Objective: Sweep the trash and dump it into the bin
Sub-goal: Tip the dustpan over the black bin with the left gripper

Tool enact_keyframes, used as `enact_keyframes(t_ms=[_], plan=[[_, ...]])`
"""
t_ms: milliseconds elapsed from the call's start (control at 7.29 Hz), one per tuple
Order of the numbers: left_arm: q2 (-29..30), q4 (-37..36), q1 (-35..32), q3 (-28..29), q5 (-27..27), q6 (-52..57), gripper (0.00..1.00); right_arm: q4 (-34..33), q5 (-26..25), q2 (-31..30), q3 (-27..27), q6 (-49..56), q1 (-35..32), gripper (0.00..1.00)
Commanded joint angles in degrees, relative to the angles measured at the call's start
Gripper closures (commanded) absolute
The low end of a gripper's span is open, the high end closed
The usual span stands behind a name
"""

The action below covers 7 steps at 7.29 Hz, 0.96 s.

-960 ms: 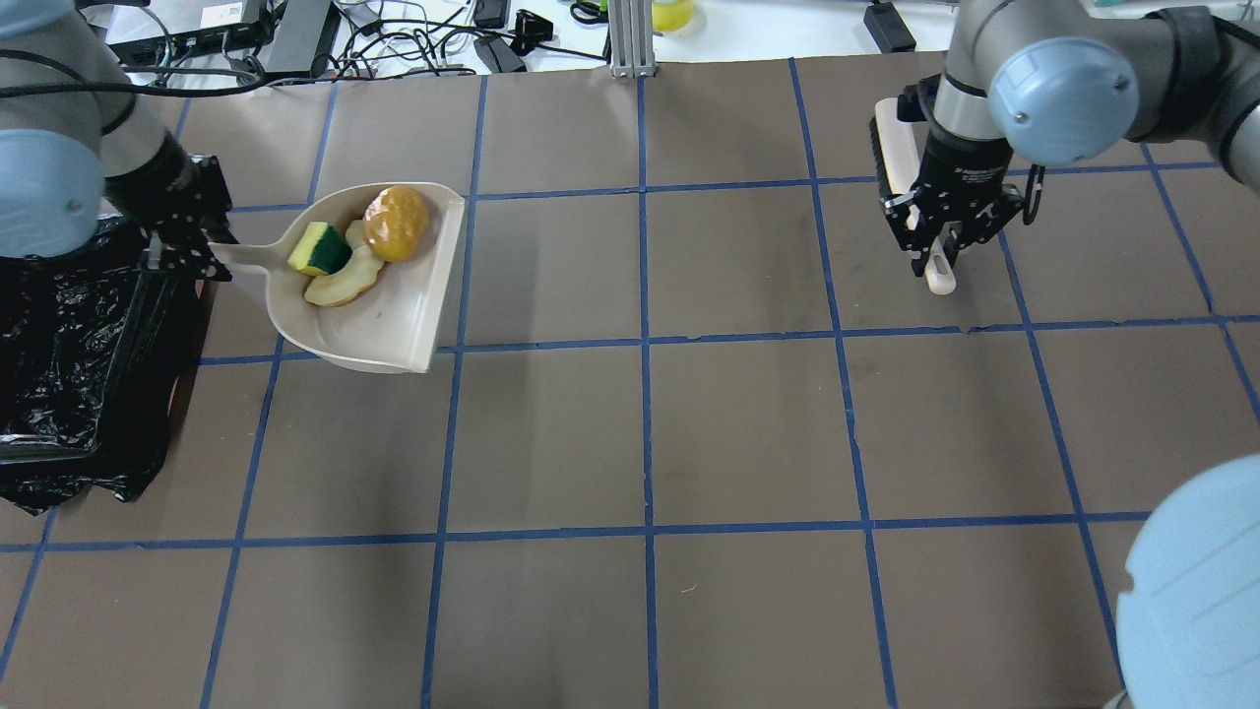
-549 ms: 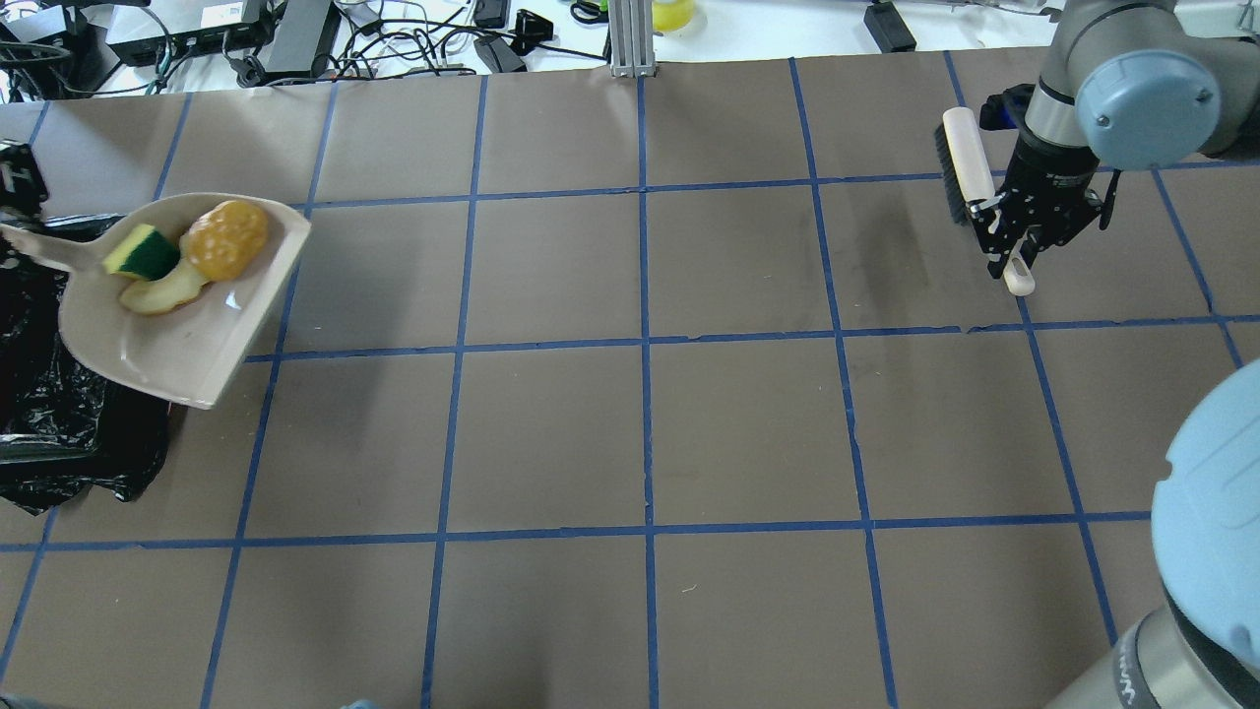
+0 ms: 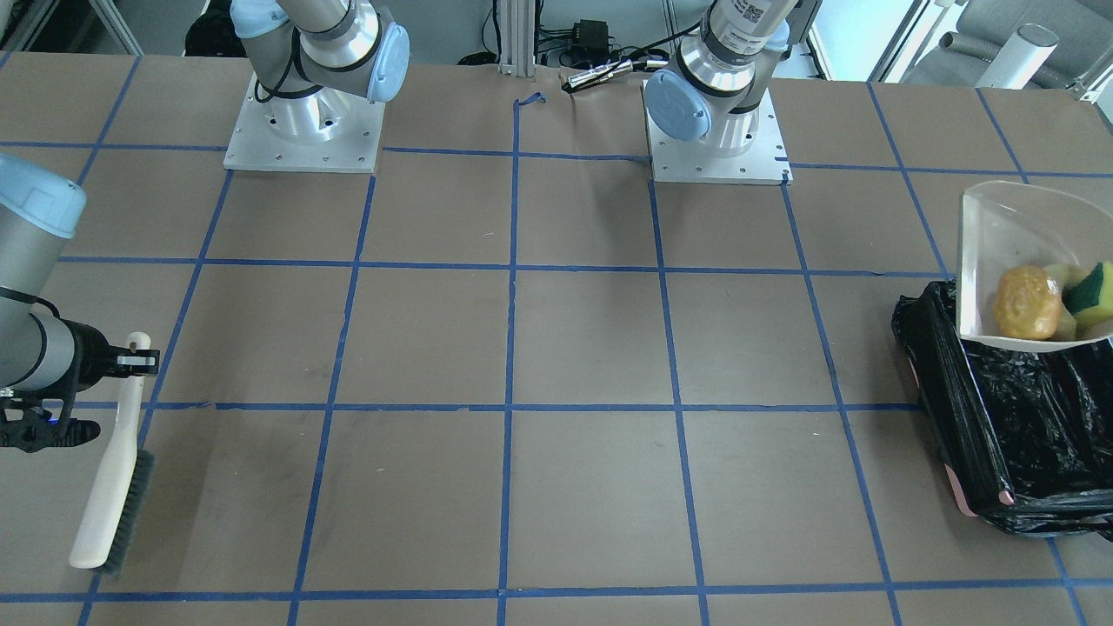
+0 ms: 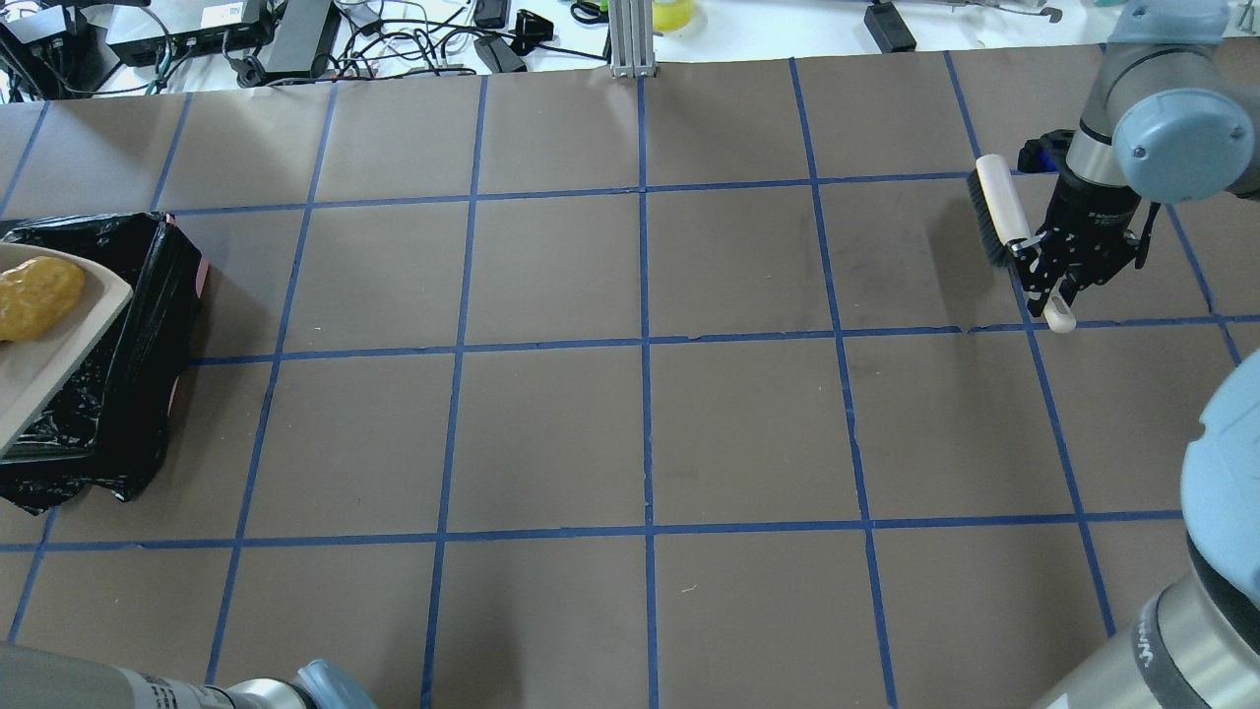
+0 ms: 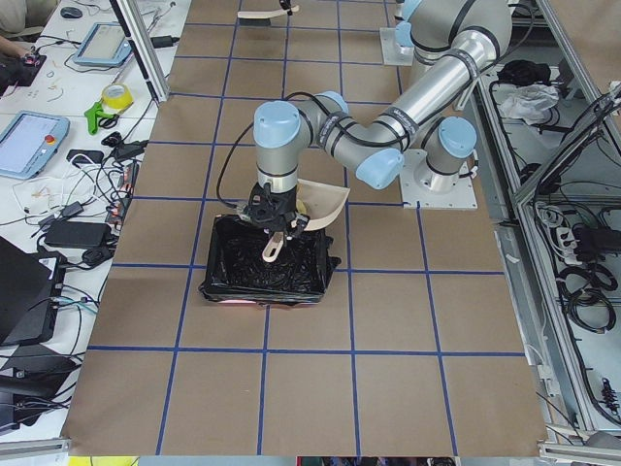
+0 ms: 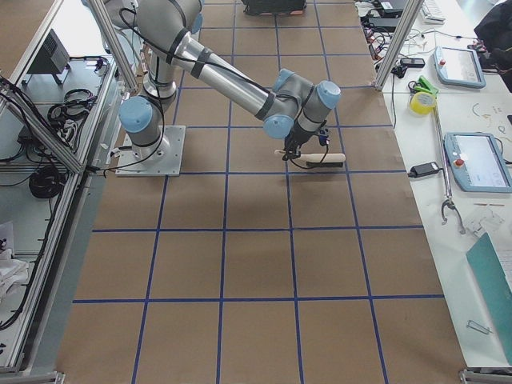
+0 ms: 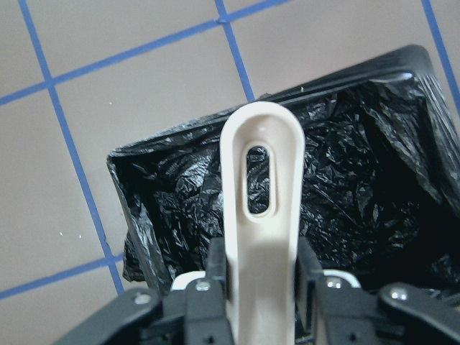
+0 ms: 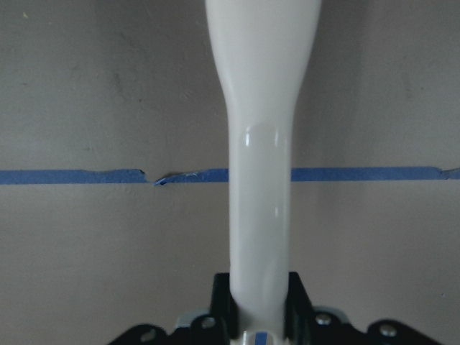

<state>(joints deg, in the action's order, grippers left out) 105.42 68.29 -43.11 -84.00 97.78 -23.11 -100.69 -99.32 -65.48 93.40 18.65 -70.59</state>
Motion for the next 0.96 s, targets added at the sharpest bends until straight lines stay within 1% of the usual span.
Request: enact_keyframes(t_ms=[0, 137, 274, 411, 549, 686, 823], plan=[[4.5, -10.7, 0.8, 1.4, 2.0, 5.2, 1.00, 0.1, -1.6, 0.6, 0.4, 1.7, 0.2, 1.00], [5.8, -15.3, 0.8, 1.3, 2.0, 7.0, 1.00, 0.1, -1.7, 0.6, 0.4, 1.7, 0.2, 1.00], [6.5, -20.6, 0.8, 0.5, 2.0, 10.9, 1.00, 0.1, -1.7, 0.7, 0.4, 1.7, 0.2, 0.98], [7.1, -25.1, 0.8, 0.2, 2.1, 13.2, 1.00, 0.1, -2.1, 0.8, 0.4, 1.5, 0.2, 0.78], [7.3, -29.1, 0.8, 0.2, 2.3, 13.3, 1.00, 0.1, -1.8, 1.3, 0.4, 1.6, 0.2, 0.53], [7.3, -32.6, 0.2, 0.0, 3.7, 13.9, 1.00, 0.1, -1.7, 1.8, 0.4, 1.5, 0.2, 0.48], [6.6, -34.4, -0.4, -1.2, 3.7, 14.4, 1.00, -0.1, -1.6, 1.8, 0.3, 1.3, 0.2, 0.45]])
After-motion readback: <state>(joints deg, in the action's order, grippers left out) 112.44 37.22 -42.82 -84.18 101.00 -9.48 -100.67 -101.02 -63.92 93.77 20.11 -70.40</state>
